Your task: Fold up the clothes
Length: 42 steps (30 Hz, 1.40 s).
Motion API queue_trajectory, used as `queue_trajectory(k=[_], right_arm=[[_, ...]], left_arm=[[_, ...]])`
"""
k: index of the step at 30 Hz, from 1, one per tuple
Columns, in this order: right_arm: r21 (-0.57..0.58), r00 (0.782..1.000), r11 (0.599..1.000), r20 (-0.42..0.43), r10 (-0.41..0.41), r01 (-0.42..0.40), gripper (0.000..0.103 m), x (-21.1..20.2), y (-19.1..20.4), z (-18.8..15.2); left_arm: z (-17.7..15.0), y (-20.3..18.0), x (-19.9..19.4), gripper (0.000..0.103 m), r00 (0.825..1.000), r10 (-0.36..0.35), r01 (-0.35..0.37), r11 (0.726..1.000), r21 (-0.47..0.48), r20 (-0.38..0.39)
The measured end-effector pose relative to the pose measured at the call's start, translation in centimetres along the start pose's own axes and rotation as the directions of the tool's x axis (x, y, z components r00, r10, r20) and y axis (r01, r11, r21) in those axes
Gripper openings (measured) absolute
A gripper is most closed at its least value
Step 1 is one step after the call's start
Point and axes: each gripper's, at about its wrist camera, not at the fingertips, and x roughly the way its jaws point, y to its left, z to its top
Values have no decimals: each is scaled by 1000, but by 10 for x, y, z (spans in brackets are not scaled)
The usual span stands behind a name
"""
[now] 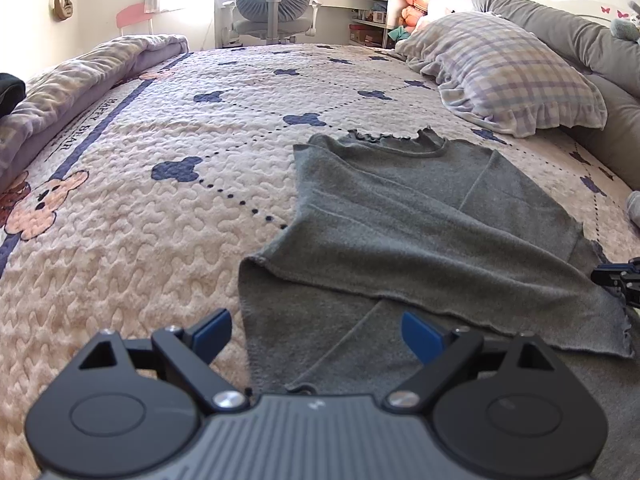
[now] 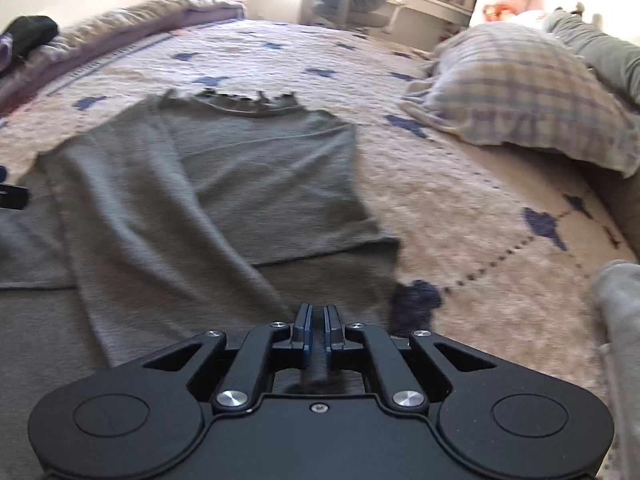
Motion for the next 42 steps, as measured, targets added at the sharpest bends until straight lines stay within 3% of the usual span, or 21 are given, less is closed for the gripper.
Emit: queue_trajectory(k=[9, 14, 19, 23, 29, 37, 42], right_arm=[[-64, 996, 995, 42, 73, -70, 3, -3, 20, 9], [-24, 988, 990, 70, 139, -137, 4, 5, 26, 38], [-40, 985, 985, -49, 166, -168, 12, 33, 30, 59], [-99, 986, 981, -26, 163, -165, 29, 21, 42, 51], [-132, 990, 981, 0, 141, -140, 29, 13, 50, 39], [-191, 973, 958, 39, 226, -215, 29, 0, 59, 32], [-126, 961, 956, 47, 272, -264, 29, 1, 54, 35]], left_arm=[[-1, -2, 2, 94, 1000, -3, 3, 1000, 5, -4], [-1, 0, 2, 94, 1000, -4, 4, 1000, -2, -1], [0, 0, 2, 94, 1000, -9, 9, 1000, 1, -3], [0, 0, 1, 94, 1000, -12, 12, 1000, 3, 1], [-2, -4, 3, 94, 1000, -13, 13, 1000, 15, -8], [-2, -2, 2, 94, 1000, -22, 22, 1000, 7, -6], [-2, -3, 2, 94, 1000, -24, 24, 1000, 8, -7]])
